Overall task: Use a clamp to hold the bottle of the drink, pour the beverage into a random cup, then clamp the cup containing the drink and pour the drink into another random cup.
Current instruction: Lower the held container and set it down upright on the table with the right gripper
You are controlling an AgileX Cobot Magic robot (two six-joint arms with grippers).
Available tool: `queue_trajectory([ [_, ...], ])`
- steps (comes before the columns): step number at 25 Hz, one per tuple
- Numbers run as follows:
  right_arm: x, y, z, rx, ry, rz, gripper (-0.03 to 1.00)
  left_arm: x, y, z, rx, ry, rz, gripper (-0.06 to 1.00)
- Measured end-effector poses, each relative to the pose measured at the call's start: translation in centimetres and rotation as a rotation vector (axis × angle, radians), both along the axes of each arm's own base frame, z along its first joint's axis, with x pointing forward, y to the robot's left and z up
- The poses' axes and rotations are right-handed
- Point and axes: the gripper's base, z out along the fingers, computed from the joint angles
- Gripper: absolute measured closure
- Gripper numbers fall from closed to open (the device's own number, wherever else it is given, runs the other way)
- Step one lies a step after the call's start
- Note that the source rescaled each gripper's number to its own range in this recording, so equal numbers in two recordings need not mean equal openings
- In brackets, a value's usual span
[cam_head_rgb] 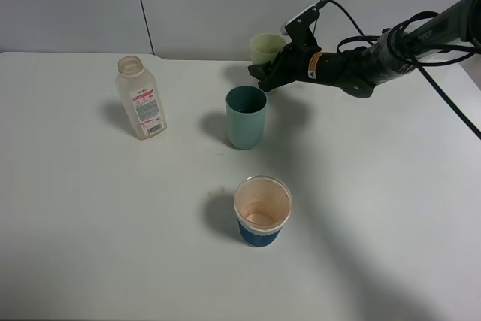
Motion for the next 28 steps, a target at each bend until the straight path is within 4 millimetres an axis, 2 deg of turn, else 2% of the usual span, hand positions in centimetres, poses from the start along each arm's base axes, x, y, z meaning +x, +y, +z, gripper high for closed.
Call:
queue_trajectory([
  [11,0.0,0.0,0.0,0.092,0.085,-0.042,0.93,0.0,0.0,0.0,0.000,0.000,0.000,-0.06],
  [12,0.0,0.0,0.0,0.093,0.087,-0.042,0.88,0.0,0.0,0.0,0.000,0.000,0.000,-0.06],
  [13,0.0,0.0,-0.1,0.090,0.094,-0.044,0.76,0.0,0.0,0.0,0.000,0.000,0.000,-0.06],
  [16,-0.1,-0.1,-0.8,0.073,0.113,-0.052,0.33,0.0,0.0,0.0,0.000,0.000,0.000,-0.06],
  [18,-0.1,-0.1,-0.9,0.079,0.122,-0.055,0.17,0.0,0.0,0.0,0.000,0.000,0.000,-0.06],
  [20,-0.1,-0.1,-0.8,0.097,0.137,-0.063,0.11,0.0,0.0,0.0,0.000,0.000,0.000,-0.06],
  [24,-0.1,-0.2,-0.4,0.132,0.189,-0.089,0.08,0.0,0.0,0.0,0.000,0.000,0.000,-0.06],
  [28,-0.1,-0.2,1.5,0.185,0.234,-0.119,0.07,0.0,0.0,0.0,0.000,0.000,0.000,-0.06],
])
